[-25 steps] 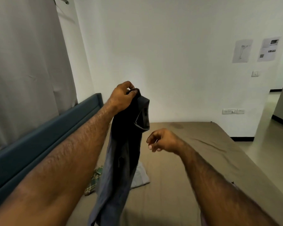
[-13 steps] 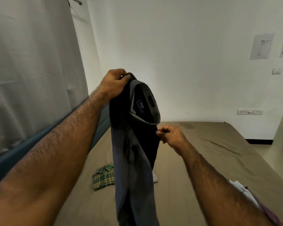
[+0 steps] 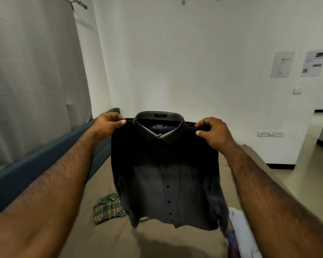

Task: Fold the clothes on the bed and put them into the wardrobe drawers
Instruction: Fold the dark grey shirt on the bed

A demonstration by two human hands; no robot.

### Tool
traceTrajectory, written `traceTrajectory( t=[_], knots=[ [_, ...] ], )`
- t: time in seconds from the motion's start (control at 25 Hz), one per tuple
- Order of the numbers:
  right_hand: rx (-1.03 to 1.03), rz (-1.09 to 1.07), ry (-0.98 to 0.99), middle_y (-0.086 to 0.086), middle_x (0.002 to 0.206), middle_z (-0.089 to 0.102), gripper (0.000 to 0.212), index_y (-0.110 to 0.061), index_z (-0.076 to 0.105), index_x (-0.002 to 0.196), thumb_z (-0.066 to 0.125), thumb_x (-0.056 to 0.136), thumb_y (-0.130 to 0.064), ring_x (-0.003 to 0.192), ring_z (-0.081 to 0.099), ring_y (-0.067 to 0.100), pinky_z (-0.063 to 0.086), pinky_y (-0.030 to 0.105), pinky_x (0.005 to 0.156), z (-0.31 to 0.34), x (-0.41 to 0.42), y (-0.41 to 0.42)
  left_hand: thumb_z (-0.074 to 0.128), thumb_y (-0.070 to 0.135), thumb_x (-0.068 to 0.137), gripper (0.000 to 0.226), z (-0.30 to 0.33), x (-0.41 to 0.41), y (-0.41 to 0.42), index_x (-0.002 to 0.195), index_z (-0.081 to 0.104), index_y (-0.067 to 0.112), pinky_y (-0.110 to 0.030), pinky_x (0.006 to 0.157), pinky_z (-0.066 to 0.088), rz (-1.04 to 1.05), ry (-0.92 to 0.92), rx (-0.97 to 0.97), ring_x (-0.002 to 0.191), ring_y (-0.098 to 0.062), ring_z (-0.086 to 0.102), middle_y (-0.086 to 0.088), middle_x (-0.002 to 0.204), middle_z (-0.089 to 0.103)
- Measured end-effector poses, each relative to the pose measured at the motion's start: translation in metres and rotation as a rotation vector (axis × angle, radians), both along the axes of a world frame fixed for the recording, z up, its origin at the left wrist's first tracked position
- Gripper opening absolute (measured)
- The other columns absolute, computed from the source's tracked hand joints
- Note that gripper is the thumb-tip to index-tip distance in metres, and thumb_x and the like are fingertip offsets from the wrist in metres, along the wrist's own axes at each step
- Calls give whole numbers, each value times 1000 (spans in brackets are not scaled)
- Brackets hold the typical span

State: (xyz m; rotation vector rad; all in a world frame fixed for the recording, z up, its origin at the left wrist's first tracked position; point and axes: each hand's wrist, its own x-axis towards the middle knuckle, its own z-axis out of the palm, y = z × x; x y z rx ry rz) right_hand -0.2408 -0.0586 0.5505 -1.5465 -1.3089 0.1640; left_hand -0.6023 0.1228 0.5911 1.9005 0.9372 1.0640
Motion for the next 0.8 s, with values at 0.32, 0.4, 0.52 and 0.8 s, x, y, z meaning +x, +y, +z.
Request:
traceTrajectory(
  t=[0.32,0.4,0.52,0.8],
  knots=[
    [-16,-184,-95,-6,89,73,12,-25,73,84,84,85,-20,90,71,18,55,31,80,12,21,-8,73,17,99,18,6,15,-3,87,64,8,-21,62,48,-71,150,223,66,-5,56,4,71,62],
    [-51,-122,56,1,87,75,17,-22,71,85,84,84,-12,88,73,24,56,31,75,13,20,-7,68,13,102,16,7,16,-5,88,62,10,-19,63,49,-133,67,184,68,-6,58,4,71,64],
    [-108,-49,178,5,89,76,26,-18,77,87,94,71,-7,89,74,26,58,32,73,18,25,-14,75,16,97,14,7,11,3,87,67,9,-25,66,53,-111,82,175,71,-11,62,-2,75,67],
    [-182,33,201,3,86,80,12,-15,82,86,90,82,-24,89,77,24,62,38,83,10,37,-21,86,19,88,11,0,3,18,85,75,19,-35,75,59,-1,309,223,75,-13,69,2,77,75]
  ],
)
